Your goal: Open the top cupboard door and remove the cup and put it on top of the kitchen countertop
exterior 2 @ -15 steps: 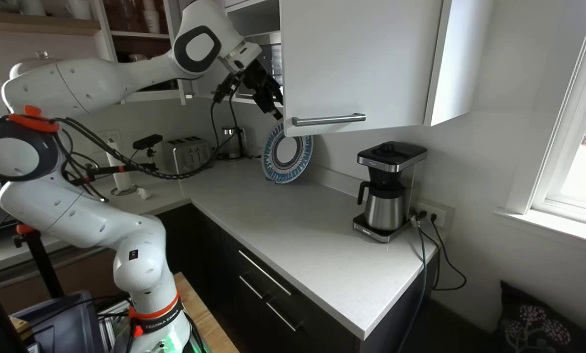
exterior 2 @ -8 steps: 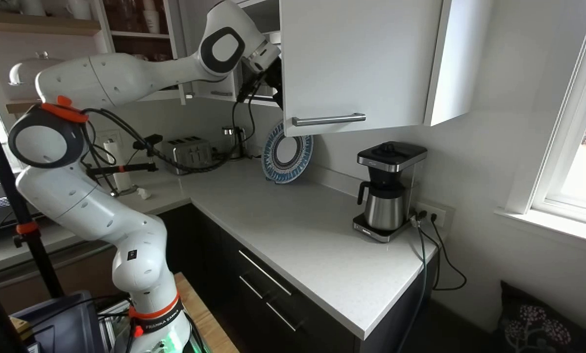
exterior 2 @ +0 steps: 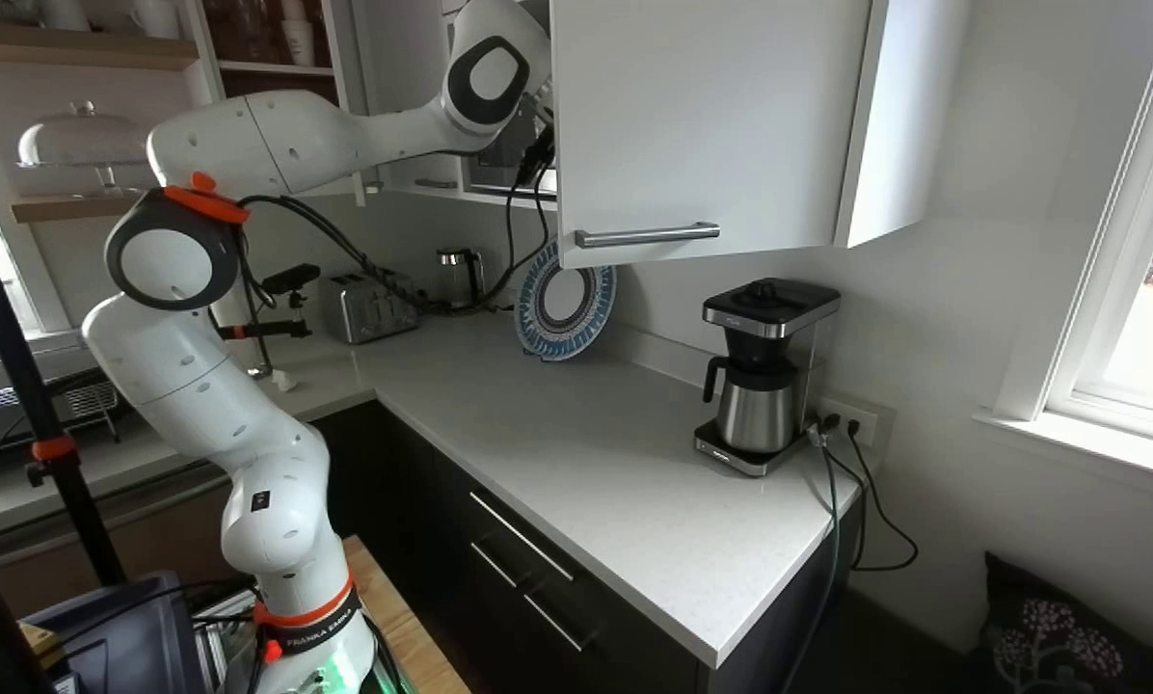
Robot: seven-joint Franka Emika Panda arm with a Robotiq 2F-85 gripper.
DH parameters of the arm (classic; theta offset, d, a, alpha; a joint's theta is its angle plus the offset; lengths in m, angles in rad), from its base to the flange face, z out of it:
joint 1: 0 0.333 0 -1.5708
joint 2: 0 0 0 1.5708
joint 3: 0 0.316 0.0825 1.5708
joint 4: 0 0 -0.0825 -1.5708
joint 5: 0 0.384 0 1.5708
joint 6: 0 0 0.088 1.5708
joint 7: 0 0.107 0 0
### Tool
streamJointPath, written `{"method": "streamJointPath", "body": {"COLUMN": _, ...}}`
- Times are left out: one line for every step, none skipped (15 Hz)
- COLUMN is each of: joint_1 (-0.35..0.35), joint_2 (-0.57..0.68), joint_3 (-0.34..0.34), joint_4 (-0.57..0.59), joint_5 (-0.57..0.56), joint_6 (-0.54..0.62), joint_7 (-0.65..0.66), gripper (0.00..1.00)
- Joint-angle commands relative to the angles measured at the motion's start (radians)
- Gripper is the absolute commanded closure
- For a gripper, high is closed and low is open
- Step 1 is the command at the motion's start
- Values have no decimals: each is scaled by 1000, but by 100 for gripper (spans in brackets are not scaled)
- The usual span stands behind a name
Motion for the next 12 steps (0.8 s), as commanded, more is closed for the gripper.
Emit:
{"method": "streamJointPath", "body": {"joint_1": 36, "joint_2": 105, "joint_3": -30, "joint_4": 131, "joint_5": -60, "joint_6": 13, "joint_7": 35, "gripper": 0}}
{"method": "streamJointPath", "body": {"joint_1": 44, "joint_2": 129, "joint_3": -38, "joint_4": 161, "joint_5": -66, "joint_6": 14, "joint_7": 26, "gripper": 0}}
{"method": "streamJointPath", "body": {"joint_1": 50, "joint_2": 150, "joint_3": -45, "joint_4": 187, "joint_5": -75, "joint_6": 20, "joint_7": 24, "gripper": 0}}
{"method": "streamJointPath", "body": {"joint_1": 58, "joint_2": 172, "joint_3": -53, "joint_4": 215, "joint_5": -79, "joint_6": 18, "joint_7": 20, "gripper": 0}}
{"method": "streamJointPath", "body": {"joint_1": 67, "joint_2": 192, "joint_3": -62, "joint_4": 238, "joint_5": -80, "joint_6": 17, "joint_7": 13, "gripper": 0}}
{"method": "streamJointPath", "body": {"joint_1": 76, "joint_2": 214, "joint_3": -70, "joint_4": 266, "joint_5": -81, "joint_6": 14, "joint_7": 11, "gripper": 0}}
{"method": "streamJointPath", "body": {"joint_1": 86, "joint_2": 232, "joint_3": -78, "joint_4": 287, "joint_5": -79, "joint_6": 13, "joint_7": 6, "gripper": 0}}
{"method": "streamJointPath", "body": {"joint_1": 96, "joint_2": 251, "joint_3": -86, "joint_4": 308, "joint_5": -80, "joint_6": 14, "joint_7": 2, "gripper": 0}}
{"method": "streamJointPath", "body": {"joint_1": 106, "joint_2": 268, "joint_3": -93, "joint_4": 332, "joint_5": -81, "joint_6": 9, "joint_7": 1, "gripper": 0}}
{"method": "streamJointPath", "body": {"joint_1": 115, "joint_2": 286, "joint_3": -102, "joint_4": 353, "joint_5": -76, "joint_6": 9, "joint_7": -2, "gripper": 0}}
{"method": "streamJointPath", "body": {"joint_1": 78, "joint_2": 295, "joint_3": -68, "joint_4": 365, "joint_5": -71, "joint_6": 13, "joint_7": -7, "gripper": 0}}
{"method": "streamJointPath", "body": {"joint_1": 81, "joint_2": 306, "joint_3": -69, "joint_4": 379, "joint_5": -71, "joint_6": 17, "joint_7": -8, "gripper": 0}}
